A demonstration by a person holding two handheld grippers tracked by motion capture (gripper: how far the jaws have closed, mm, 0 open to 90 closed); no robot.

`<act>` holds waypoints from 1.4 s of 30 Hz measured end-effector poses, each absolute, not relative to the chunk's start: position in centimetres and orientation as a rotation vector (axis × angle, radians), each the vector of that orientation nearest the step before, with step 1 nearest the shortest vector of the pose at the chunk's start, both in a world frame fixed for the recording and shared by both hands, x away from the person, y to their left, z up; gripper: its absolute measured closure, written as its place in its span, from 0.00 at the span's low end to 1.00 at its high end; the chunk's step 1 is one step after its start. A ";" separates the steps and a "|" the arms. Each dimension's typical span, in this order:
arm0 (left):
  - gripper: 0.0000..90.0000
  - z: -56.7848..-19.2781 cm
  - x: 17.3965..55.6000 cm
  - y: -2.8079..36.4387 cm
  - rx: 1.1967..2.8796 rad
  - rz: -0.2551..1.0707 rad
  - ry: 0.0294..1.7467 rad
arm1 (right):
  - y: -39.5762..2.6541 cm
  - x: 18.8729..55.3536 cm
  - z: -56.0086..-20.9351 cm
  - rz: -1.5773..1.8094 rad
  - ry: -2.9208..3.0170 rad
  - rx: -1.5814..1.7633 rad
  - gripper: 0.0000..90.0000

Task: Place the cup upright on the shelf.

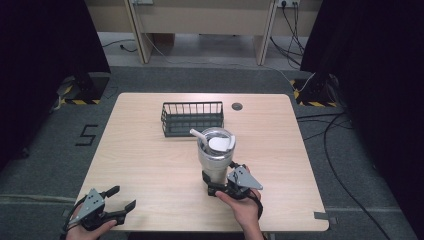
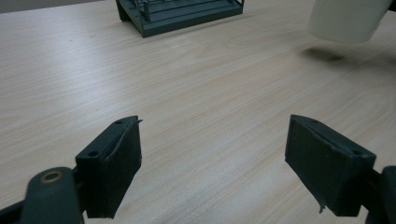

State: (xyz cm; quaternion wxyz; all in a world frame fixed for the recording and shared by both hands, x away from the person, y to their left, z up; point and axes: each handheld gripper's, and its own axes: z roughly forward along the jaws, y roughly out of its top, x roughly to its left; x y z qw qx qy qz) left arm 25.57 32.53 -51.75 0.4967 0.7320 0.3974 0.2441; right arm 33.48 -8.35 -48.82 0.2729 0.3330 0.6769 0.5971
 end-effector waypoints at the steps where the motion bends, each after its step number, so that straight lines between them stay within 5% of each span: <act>1: 0.20 -51.8 25.6 32.5 1.773 0.591 0.962 | -8.3 33.6 -48.7 1.613 1.815 0.901 0.12; 42: 0.22 -51.7 25.5 32.7 1.764 0.592 0.965 | -8.2 37.1 -45.5 1.575 1.771 0.910 0.12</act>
